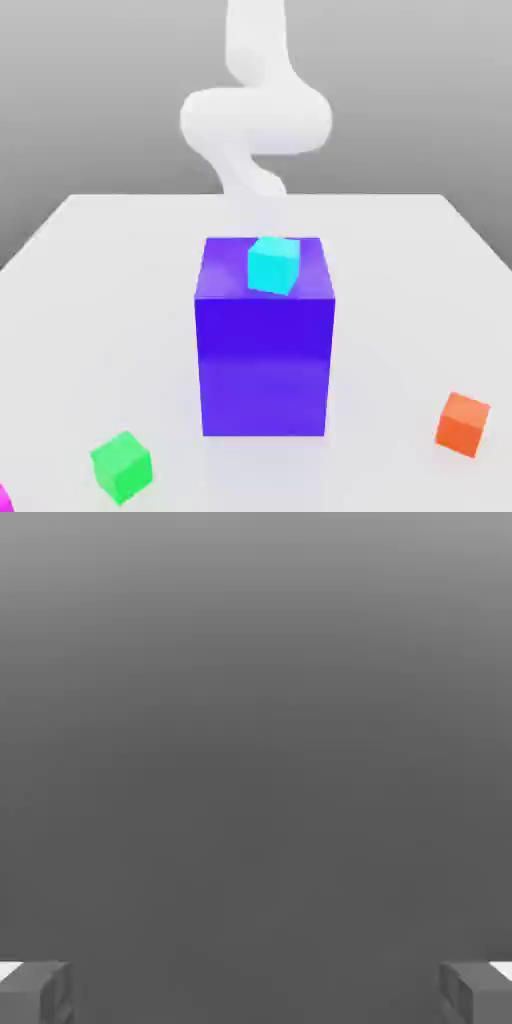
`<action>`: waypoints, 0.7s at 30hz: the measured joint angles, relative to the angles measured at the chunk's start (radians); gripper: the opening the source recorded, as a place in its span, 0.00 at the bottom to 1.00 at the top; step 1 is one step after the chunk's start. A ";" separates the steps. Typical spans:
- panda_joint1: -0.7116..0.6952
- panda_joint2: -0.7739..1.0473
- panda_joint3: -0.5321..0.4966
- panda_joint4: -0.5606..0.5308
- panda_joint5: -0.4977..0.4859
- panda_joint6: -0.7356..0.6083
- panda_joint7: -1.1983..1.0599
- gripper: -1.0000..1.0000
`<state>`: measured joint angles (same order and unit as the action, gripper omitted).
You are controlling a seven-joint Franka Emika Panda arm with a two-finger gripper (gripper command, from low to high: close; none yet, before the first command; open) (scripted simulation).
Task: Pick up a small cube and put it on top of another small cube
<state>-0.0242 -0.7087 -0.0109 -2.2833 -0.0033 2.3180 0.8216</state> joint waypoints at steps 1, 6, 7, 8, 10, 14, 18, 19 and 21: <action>-0.010 0.039 -0.005 0.007 -0.001 0.008 0.009 0.50; -0.054 0.223 -0.035 0.041 -0.005 0.044 0.051 0.50; -0.061 0.259 -0.042 0.048 -0.005 0.051 0.059 0.50; -0.069 0.296 -0.049 0.054 -0.005 0.058 0.066 0.50; -0.085 0.368 -0.063 0.067 -0.003 0.073 0.080 0.50; -0.114 0.513 -0.096 0.094 0.007 0.101 0.103 0.50; -0.152 0.658 -0.127 0.121 0.029 0.129 0.118 0.50; -0.166 0.695 -0.133 0.127 0.036 0.136 0.121 0.50; -0.190 0.768 -0.140 0.141 0.052 0.150 0.125 0.50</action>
<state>-0.2139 0.0596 -0.1513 -2.1424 0.0482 2.4678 0.9470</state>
